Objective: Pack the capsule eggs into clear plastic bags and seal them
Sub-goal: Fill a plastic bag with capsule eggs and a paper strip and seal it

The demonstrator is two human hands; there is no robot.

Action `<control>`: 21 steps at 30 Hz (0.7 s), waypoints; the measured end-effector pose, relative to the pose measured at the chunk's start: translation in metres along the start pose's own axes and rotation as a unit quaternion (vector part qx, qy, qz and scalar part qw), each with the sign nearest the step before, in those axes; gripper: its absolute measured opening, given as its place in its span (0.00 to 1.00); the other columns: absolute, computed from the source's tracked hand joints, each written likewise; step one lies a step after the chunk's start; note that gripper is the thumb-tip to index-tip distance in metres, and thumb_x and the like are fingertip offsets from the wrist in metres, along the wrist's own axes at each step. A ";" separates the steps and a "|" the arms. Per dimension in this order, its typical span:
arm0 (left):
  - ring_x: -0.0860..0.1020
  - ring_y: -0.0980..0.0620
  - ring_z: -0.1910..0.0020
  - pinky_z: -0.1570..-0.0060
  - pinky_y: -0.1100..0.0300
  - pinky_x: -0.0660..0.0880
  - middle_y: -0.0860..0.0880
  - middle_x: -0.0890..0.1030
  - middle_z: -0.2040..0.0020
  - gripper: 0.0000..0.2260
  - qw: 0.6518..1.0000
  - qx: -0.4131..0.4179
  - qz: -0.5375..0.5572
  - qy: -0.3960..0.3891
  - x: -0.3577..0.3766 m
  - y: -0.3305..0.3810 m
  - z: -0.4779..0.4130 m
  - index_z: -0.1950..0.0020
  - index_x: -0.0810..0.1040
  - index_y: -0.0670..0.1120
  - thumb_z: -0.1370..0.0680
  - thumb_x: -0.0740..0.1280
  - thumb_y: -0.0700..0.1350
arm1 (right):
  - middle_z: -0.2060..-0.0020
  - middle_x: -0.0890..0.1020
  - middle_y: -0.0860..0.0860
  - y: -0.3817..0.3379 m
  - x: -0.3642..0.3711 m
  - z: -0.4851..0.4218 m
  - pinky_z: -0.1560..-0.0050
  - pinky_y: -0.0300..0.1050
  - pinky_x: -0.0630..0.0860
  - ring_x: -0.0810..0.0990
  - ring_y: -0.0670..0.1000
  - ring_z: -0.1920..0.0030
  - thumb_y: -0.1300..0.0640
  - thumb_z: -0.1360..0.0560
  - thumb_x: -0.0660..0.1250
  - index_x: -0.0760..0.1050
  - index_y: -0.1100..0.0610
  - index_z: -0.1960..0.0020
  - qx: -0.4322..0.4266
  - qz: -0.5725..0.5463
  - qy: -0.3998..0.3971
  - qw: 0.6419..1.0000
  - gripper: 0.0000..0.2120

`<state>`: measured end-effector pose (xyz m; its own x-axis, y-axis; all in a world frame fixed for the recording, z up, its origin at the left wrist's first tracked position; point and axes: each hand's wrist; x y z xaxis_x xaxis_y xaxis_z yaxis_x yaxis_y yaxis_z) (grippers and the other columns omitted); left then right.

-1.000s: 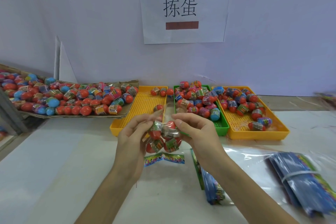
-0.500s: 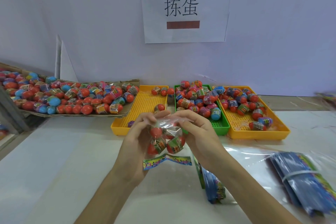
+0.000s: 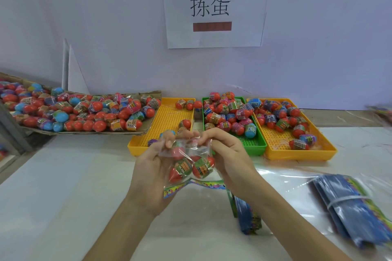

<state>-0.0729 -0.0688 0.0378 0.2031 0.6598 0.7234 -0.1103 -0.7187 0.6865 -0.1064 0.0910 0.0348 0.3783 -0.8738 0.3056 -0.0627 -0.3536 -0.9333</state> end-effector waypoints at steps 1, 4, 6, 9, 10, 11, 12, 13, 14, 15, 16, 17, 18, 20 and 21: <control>0.82 0.40 0.45 0.55 0.50 0.81 0.41 0.81 0.47 0.11 1.000 0.000 0.000 -0.005 0.001 0.000 0.000 0.61 0.71 0.47 0.20 0.55 0.41 | 0.55 0.83 0.53 0.000 0.001 0.000 0.58 0.39 0.79 0.82 0.49 0.50 0.71 0.19 0.55 0.80 0.57 0.59 0.006 -0.007 -0.001 1.000 0.20; 0.81 0.40 0.45 0.53 0.51 0.80 0.41 0.81 0.48 0.12 1.000 0.001 -0.023 0.001 0.002 -0.002 0.001 0.63 0.71 0.47 0.21 0.55 0.40 | 0.58 0.80 0.53 0.001 0.001 0.000 0.61 0.40 0.78 0.81 0.48 0.56 0.71 0.20 0.55 0.77 0.56 0.62 0.023 -0.024 -0.003 0.999 0.20; 0.80 0.40 0.44 0.46 0.48 0.78 0.41 0.80 0.49 0.12 0.999 0.010 -0.045 0.001 0.001 -0.004 0.001 0.63 0.69 0.46 0.21 0.54 0.40 | 0.58 0.78 0.55 0.002 0.001 0.001 0.62 0.41 0.77 0.80 0.50 0.57 0.70 0.21 0.55 0.75 0.56 0.63 0.036 -0.038 -0.009 0.999 0.18; 0.80 0.41 0.46 0.44 0.49 0.78 0.39 0.79 0.50 0.11 0.998 0.029 -0.053 -0.003 0.002 -0.004 0.003 0.62 0.67 0.44 0.20 0.54 0.43 | 0.60 0.77 0.54 0.005 0.000 0.001 0.63 0.44 0.72 0.78 0.50 0.58 0.70 0.23 0.55 0.73 0.56 0.64 0.049 -0.057 -0.015 0.997 0.16; 0.80 0.42 0.46 0.46 0.51 0.80 0.40 0.79 0.51 0.11 0.998 0.032 -0.057 -0.004 0.002 -0.004 0.003 0.62 0.68 0.44 0.21 0.55 0.44 | 0.61 0.77 0.54 0.005 -0.001 0.001 0.64 0.45 0.71 0.78 0.51 0.59 0.70 0.24 0.56 0.73 0.56 0.64 0.051 -0.063 -0.017 0.997 0.15; 0.81 0.43 0.47 0.47 0.52 0.80 0.40 0.79 0.51 0.09 0.998 0.030 -0.063 -0.007 0.001 -0.003 0.004 0.62 0.68 0.44 0.23 0.59 0.45 | 0.61 0.77 0.54 0.006 -0.001 0.001 0.64 0.46 0.70 0.77 0.51 0.59 0.69 0.26 0.57 0.73 0.56 0.64 0.051 -0.068 -0.020 0.996 0.13; 0.81 0.43 0.46 0.47 0.52 0.80 0.40 0.79 0.50 0.07 0.998 0.021 -0.064 -0.010 0.001 -0.003 0.004 0.61 0.69 0.44 0.26 0.64 0.45 | 0.62 0.76 0.54 0.006 -0.001 0.001 0.64 0.46 0.69 0.76 0.51 0.60 0.67 0.29 0.58 0.73 0.57 0.65 0.051 -0.073 -0.024 0.996 0.10; 0.80 0.42 0.45 0.44 0.49 0.79 0.41 0.78 0.49 0.08 0.998 0.008 -0.060 -0.010 0.001 -0.003 0.004 0.59 0.70 0.44 0.32 0.68 0.44 | 0.62 0.76 0.54 0.006 -0.002 0.001 0.63 0.46 0.70 0.76 0.51 0.60 0.65 0.31 0.58 0.73 0.57 0.65 0.048 -0.075 -0.027 0.996 0.08; 0.78 0.41 0.44 0.42 0.46 0.76 0.41 0.77 0.48 0.13 0.999 -0.006 -0.050 -0.011 -0.001 -0.003 0.004 0.57 0.70 0.45 0.37 0.70 0.41 | 0.62 0.77 0.56 0.007 -0.002 0.001 0.62 0.46 0.71 0.77 0.52 0.59 0.65 0.31 0.58 0.73 0.57 0.65 0.043 -0.073 -0.028 0.996 0.08; 0.77 0.40 0.43 0.40 0.44 0.74 0.42 0.76 0.47 0.15 0.999 -0.017 -0.039 -0.011 -0.002 -0.004 0.003 0.56 0.69 0.45 0.39 0.69 0.38 | 0.60 0.78 0.58 0.008 -0.003 0.000 0.60 0.47 0.73 0.77 0.53 0.57 0.65 0.31 0.57 0.73 0.58 0.65 0.036 -0.070 -0.028 0.996 0.09; 0.77 0.40 0.43 0.40 0.43 0.73 0.42 0.76 0.47 0.15 0.999 -0.023 -0.032 -0.014 -0.002 -0.004 0.003 0.55 0.70 0.45 0.40 0.67 0.37 | 0.58 0.78 0.59 0.009 -0.004 0.000 0.57 0.47 0.74 0.78 0.54 0.54 0.65 0.31 0.56 0.74 0.58 0.65 0.030 -0.068 -0.028 0.997 0.09; 0.77 0.40 0.43 0.41 0.44 0.75 0.42 0.77 0.48 0.15 0.999 -0.025 -0.030 -0.015 -0.001 -0.004 0.003 0.55 0.72 0.45 0.40 0.64 0.36 | 0.57 0.80 0.59 0.009 -0.005 0.000 0.56 0.47 0.76 0.79 0.54 0.53 0.64 0.31 0.56 0.75 0.58 0.65 0.024 -0.070 -0.026 0.997 0.10; 0.78 0.41 0.43 0.43 0.45 0.77 0.43 0.78 0.48 0.15 0.999 -0.026 -0.033 -0.015 0.000 -0.004 0.003 0.55 0.75 0.44 0.40 0.62 0.35 | 0.57 0.81 0.57 0.009 -0.005 0.000 0.56 0.45 0.77 0.80 0.53 0.54 0.62 0.31 0.56 0.75 0.58 0.66 0.022 -0.075 -0.024 0.997 0.10; 0.81 0.41 0.44 0.46 0.46 0.81 0.43 0.81 0.49 0.19 0.999 -0.029 -0.045 -0.006 0.002 -0.003 0.003 0.52 0.81 0.43 0.39 0.60 0.34 | 0.59 0.82 0.53 0.009 -0.004 0.001 0.58 0.42 0.78 0.81 0.51 0.56 0.58 0.28 0.58 0.75 0.58 0.65 0.023 -0.082 -0.019 0.996 0.11; 0.82 0.41 0.45 0.48 0.46 0.82 0.42 0.82 0.49 0.21 0.998 -0.031 -0.048 0.002 0.003 -0.004 0.003 0.49 0.81 0.42 0.38 0.58 0.33 | 0.59 0.81 0.53 0.009 -0.003 0.002 0.60 0.43 0.79 0.81 0.51 0.57 0.56 0.26 0.60 0.75 0.58 0.63 0.024 -0.073 -0.013 0.997 0.10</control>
<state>-0.0689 -0.0647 0.0371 0.2116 0.7264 0.6539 -0.1496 -0.6371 0.7561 -0.1062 0.0908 0.0255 0.4037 -0.8051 0.4345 0.0392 -0.4593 -0.8874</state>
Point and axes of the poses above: each hand's wrist, its own z-axis away from the middle knuckle, its own x-axis out of the palm, y = z × x
